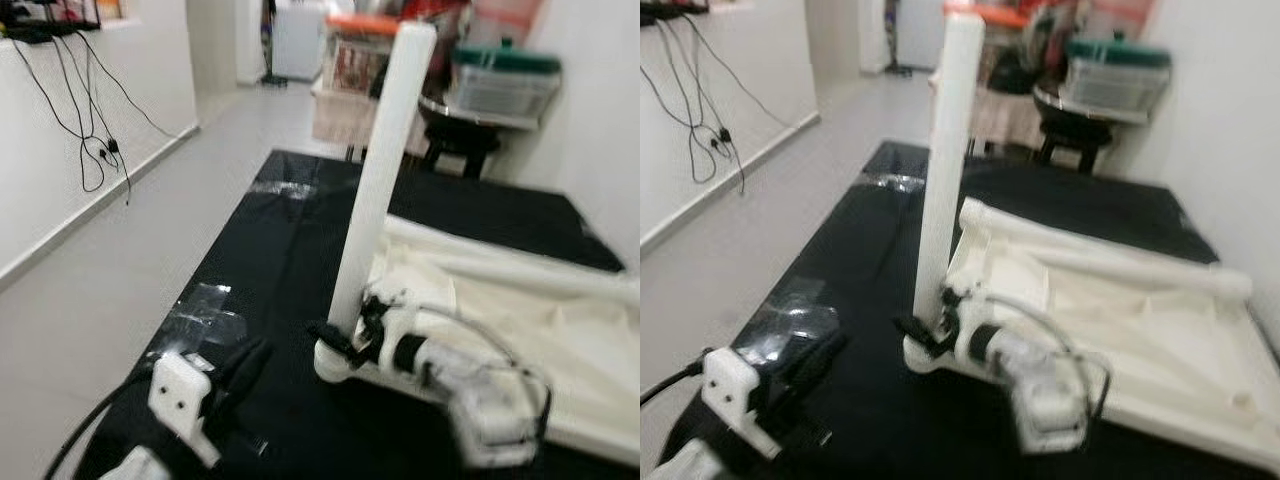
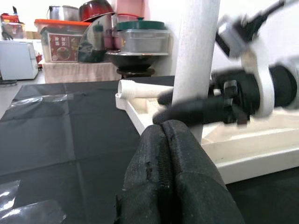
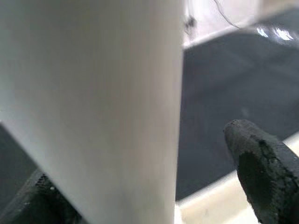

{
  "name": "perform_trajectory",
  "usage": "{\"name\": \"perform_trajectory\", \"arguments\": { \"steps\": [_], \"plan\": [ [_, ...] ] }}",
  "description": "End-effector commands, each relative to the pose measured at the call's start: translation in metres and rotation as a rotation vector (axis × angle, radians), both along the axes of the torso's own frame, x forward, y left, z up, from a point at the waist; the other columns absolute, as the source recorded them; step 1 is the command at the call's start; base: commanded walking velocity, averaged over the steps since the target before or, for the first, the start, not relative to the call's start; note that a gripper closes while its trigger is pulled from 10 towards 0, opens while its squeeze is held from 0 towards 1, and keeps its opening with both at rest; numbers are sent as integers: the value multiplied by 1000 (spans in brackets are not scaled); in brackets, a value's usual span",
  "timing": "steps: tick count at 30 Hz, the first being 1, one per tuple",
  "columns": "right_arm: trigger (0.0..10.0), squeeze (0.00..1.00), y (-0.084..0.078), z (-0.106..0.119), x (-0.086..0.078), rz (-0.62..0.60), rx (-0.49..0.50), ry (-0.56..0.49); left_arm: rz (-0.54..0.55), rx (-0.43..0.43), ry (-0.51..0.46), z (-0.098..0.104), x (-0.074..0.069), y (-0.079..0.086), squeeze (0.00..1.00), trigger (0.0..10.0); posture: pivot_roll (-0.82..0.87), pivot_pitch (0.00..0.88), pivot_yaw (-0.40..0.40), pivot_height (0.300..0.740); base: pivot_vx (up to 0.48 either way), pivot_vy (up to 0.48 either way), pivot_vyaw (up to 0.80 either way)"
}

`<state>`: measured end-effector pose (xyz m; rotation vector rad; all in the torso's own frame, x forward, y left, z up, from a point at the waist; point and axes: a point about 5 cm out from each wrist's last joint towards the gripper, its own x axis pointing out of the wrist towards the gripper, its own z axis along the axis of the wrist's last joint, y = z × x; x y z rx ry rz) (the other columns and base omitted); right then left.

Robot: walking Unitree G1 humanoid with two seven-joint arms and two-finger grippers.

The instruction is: Building children table

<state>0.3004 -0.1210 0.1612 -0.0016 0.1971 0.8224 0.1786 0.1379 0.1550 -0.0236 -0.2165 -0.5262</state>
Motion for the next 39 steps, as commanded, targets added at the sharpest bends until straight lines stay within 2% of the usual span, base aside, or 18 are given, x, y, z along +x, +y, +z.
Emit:
{"name": "perform_trajectory", "arguments": {
  "steps": [1,4,5,7,8,14,15,16,17,18,31,33,34,35,36,37,38,39],
  "plan": [
    [10000,1000,-6,4,4,92,0,-14,8,0,8,-4,0,-1,0,10000,25,0,-133,740,0,0,0],
    [10000,1000,-9,8,8,143,-11,-34,8,0,9,-4,0,-2,0,10000,27,0,-134,740,0,0,0],
    [10000,0,-11,11,9,175,-17,-47,9,-1,9,-4,1,-2,0,10000,27,0,-134,740,0,0,0],
    [10000,0,-16,18,13,251,-14,-67,10,-1,9,-5,1,-2,0,10000,32,0,-135,740,0,0,0],
    [10000,0,-24,35,22,398,5,-91,12,-1,11,-6,1,-2,0,10000,33,0,-134,740,0,0,0],
    [10000,0,-30,49,34,519,23,-94,12,0,15,-7,1,-2,0,10000,35,0,-130,740,0,0,0],
    [6745,0,-32,52,41,543,28,-80,13,0,15,-8,1,-2,0,10000,41,0,-131,740,0,0,0],
    [6745,0,-32,52,41,543,28,-80,13,0,15,-8,1,-2,0,10000,41,0,-131,740,0,0,0],
    [1294,0,-32,52,45,540,26,-77,13,0,15,-8,1,-2,0,10000,43,0,-131,740,0,0,0],
    [0,0,-33,52,47,534,25,-73,14,0,15,-8,1,-2,0,10000,44,0,-131,740,0,0,0],
    [0,0,-46,43,45,481,54,-98,15,-3,14,-7,0,-2,0,10000,31,0,-125,740,0,0,0],
    [0,0,-40,21,32,298,93,-77,13,-5,14,-5,-1,0,0,10000,16,16,-126,740,0,0,0],
    [0,0,-40,21,32,298,93,-77,13,-5,14,-5,-1,0,0,10000,16,16,-126,740,0,0,0],
    [0,0,-29,9,26,174,102,-75,12,-6,14,-4,-2,1,0,10000,15,20,-122,740,0,0,0],
    [0,0,-29,9,26,174,102,-75,12,-6,14,-4,-2,1,0,10000,15,20,-122,740,0,0,0],
    [0,0,-15,-4,23,-31,146,-67,12,-6,14,-3,-1,2,0,10000,7,26,-112,740,0,0,0],
    [0,0,-15,-4,23,-31,146,-67,12,-6,14,-3,-1,2,0,10000,7,26,-112,740,0,0,0],
    [0,0,17,-24,4,-130,175,6,13,-6,15,-3,-1,3,0,10000,-3,35,-101,740,0,0,0]
  ]
}}
